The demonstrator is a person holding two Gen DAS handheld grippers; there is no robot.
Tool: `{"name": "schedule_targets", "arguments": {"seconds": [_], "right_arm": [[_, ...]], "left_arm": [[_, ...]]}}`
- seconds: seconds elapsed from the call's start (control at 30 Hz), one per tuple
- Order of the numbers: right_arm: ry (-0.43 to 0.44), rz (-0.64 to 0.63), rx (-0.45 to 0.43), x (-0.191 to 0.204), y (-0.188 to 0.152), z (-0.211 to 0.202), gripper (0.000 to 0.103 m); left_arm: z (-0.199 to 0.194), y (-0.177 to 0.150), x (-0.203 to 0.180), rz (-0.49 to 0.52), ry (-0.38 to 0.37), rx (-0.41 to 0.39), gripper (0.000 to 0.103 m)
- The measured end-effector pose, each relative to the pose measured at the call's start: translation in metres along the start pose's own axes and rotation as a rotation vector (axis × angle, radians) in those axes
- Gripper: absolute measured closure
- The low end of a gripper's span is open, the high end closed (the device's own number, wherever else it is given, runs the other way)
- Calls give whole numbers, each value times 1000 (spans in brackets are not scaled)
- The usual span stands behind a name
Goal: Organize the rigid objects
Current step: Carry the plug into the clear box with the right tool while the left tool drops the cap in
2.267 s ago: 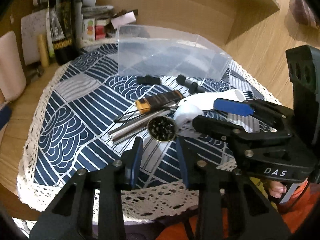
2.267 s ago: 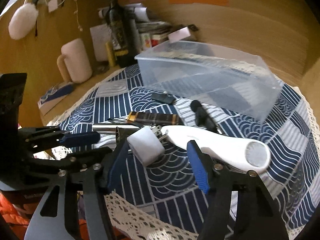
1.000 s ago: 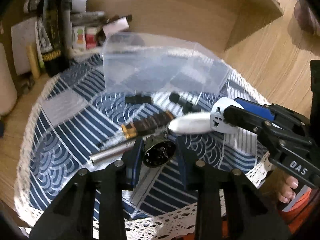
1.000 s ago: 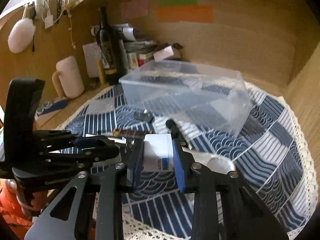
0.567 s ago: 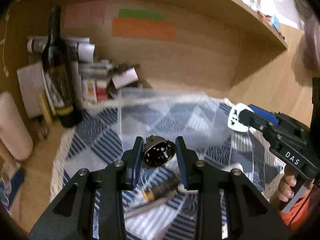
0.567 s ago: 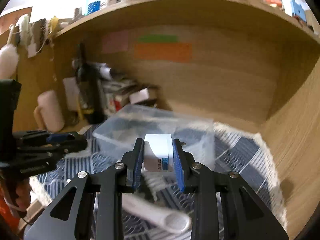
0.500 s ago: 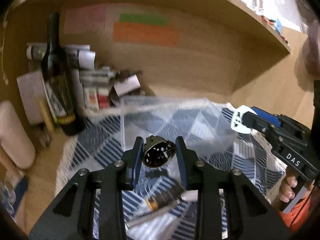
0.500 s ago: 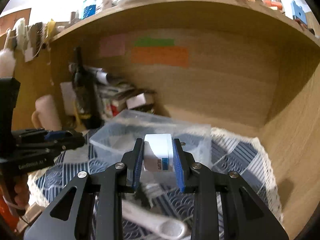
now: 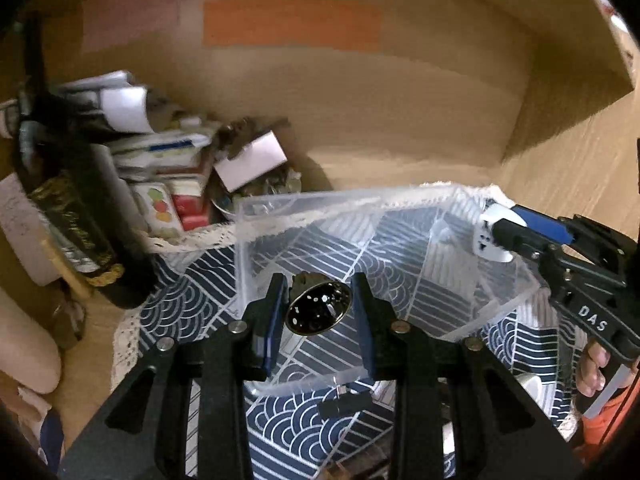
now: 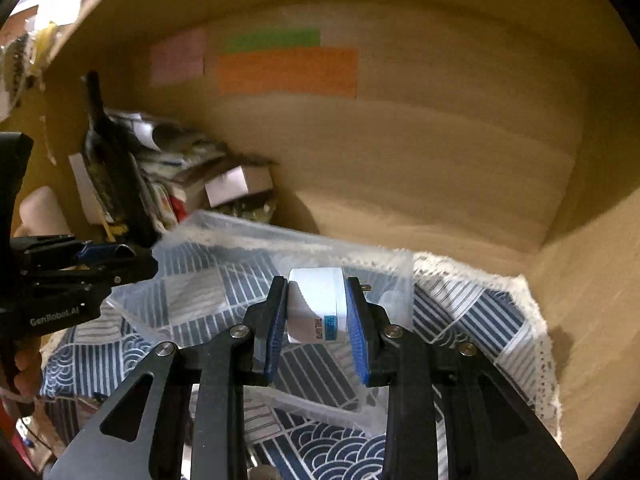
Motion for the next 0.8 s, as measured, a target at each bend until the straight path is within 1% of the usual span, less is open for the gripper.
{"name": "schedule_targets", "arguments": {"seconds": [0.2,0.3,0.47,0.6,0.7,0.77,0.8], "right_arm": [[16,-12,97,-2,-5,34,77],[21,-24,140,-1,-8,48,77],[24,-35,184,-2,-14,61,77],[21,-38,200,-2,-17,66,77],[11,-39,192,-2,-16,60,76],[17,-36,178,-2,-14,52,70],[19,-36,157,-2,-12,43,67]], "left_arm": [[30,1,-6,25,4,65,71],[40,1,-10,41,3,85,71],[52,1,-12,56,9,110,71],[53,0,-11,45,10,118,70],[47,1,-11,37,-2,119,66],[38,2,-13,44,-5,102,57],[30,2,-14,48,1,82,48]]}}
Point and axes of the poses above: each gripper's, at about its wrist camera, not at the fingertips, and z roughly the way its jaws point, x to its left, y to its top, the point moved 1 cm from there along z, roughly the way its jaws point, and after that the axes turned 2 degrees about -y, right-handed, at the moved point
